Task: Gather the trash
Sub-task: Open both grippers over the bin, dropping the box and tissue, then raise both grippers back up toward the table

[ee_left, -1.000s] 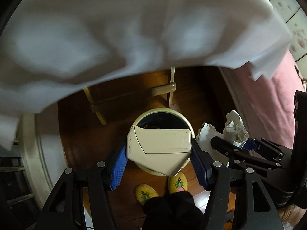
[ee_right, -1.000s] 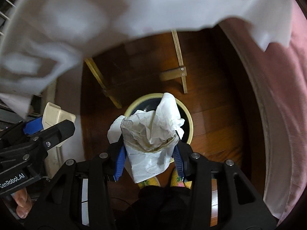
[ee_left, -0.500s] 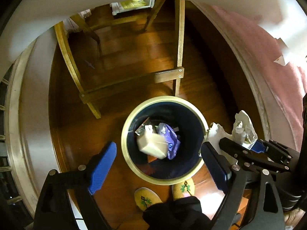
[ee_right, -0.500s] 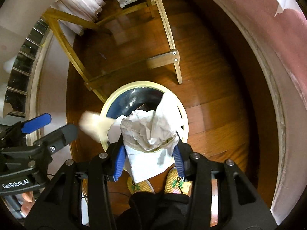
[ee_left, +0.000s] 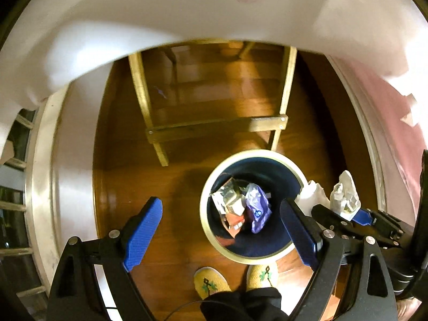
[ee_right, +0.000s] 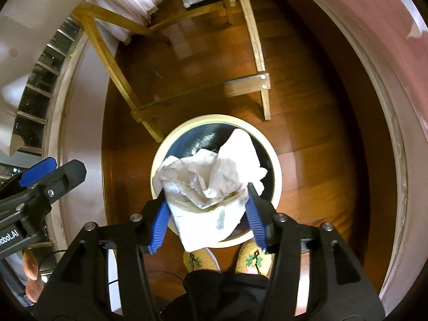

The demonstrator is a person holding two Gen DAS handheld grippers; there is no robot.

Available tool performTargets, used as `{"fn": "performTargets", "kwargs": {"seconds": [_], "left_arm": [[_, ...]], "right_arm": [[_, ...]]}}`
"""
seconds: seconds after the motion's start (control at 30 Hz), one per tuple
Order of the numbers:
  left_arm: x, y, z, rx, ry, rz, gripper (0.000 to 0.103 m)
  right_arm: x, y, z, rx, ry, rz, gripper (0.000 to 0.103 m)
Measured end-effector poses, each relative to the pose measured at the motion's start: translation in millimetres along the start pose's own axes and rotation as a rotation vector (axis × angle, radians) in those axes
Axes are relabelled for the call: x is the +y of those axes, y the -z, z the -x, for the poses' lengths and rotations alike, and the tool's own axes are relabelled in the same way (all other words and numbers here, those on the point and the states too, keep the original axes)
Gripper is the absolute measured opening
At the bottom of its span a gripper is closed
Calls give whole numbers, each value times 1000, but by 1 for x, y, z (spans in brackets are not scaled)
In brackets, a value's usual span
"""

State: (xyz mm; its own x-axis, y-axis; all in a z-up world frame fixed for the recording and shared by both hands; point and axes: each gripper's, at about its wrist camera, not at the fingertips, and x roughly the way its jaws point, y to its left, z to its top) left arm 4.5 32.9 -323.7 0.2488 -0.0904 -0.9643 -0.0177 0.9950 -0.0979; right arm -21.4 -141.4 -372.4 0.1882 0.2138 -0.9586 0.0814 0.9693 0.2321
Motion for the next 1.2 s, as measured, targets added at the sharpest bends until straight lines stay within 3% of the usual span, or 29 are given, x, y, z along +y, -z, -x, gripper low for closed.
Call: {"fn": "performTargets", "kwargs": {"seconds": [0.23,0.6,0.87,1.2], "left_arm": [[12,-3,22,-33,-12,36,91],[17,-15,69,-69,-13,66,91],[18,-32,137,-115,-9,82,91],[2,-56,253,-225,-19,50,91]], "right_arm": [[22,-9,13,-25,9,52,66],[40,-14,43,-38,30,88,66],[57,-25,115,-82,15,102,66],[86,-43,224,-151,-41,164,66]]}}
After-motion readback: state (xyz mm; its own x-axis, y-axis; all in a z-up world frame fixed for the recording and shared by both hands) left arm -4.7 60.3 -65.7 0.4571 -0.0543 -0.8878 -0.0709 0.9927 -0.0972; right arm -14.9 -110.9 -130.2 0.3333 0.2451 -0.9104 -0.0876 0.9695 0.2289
